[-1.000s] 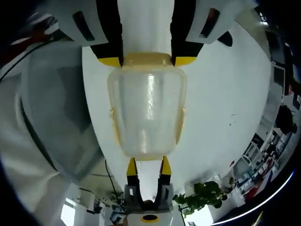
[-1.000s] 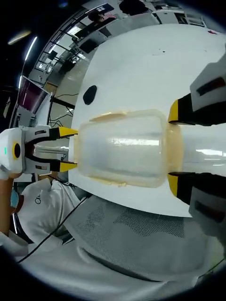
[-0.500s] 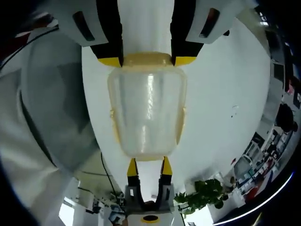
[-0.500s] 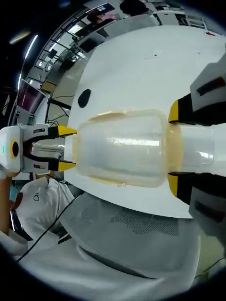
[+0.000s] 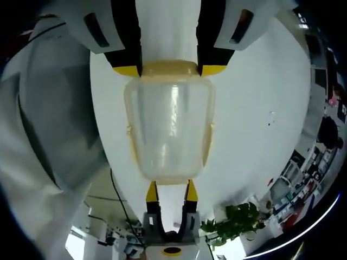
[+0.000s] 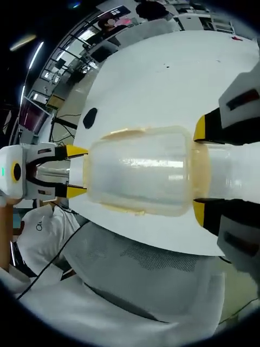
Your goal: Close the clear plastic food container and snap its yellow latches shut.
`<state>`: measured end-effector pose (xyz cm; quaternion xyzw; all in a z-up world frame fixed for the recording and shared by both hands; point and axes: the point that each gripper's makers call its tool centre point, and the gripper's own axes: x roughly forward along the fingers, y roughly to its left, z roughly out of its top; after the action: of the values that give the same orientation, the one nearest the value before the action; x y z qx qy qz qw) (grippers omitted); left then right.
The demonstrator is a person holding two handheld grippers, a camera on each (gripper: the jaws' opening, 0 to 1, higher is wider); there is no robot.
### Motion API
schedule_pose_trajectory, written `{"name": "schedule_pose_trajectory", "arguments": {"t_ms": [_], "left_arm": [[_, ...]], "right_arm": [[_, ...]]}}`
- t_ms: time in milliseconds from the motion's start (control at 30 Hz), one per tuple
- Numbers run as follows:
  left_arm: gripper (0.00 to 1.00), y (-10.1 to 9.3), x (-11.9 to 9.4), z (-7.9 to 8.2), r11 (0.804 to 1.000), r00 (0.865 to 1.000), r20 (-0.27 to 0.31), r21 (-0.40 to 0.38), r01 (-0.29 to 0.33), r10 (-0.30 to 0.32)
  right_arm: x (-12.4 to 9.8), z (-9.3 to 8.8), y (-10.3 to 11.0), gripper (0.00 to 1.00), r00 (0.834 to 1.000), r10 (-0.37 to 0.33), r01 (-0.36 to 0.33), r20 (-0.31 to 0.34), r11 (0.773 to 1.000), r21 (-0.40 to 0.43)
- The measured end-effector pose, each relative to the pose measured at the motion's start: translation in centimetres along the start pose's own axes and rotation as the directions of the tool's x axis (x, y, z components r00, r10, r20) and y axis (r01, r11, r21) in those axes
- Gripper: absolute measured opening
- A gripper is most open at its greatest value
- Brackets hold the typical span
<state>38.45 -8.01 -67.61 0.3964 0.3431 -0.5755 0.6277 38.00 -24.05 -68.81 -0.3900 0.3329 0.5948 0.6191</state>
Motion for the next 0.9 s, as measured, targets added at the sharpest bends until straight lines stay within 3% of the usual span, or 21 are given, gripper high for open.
{"name": "schedule_pose_trajectory", "arguments": {"t_ms": [900], "left_arm": [[0.37, 0.7, 4.0, 3.3, 1.0, 1.0, 0.01, 0.027, 0.008, -0.008]], "right_arm": [[-0.4, -5.1, -0.3, 0.37, 1.0, 0.005, -0.005, -0.024, 1.0, 0.023]]}}
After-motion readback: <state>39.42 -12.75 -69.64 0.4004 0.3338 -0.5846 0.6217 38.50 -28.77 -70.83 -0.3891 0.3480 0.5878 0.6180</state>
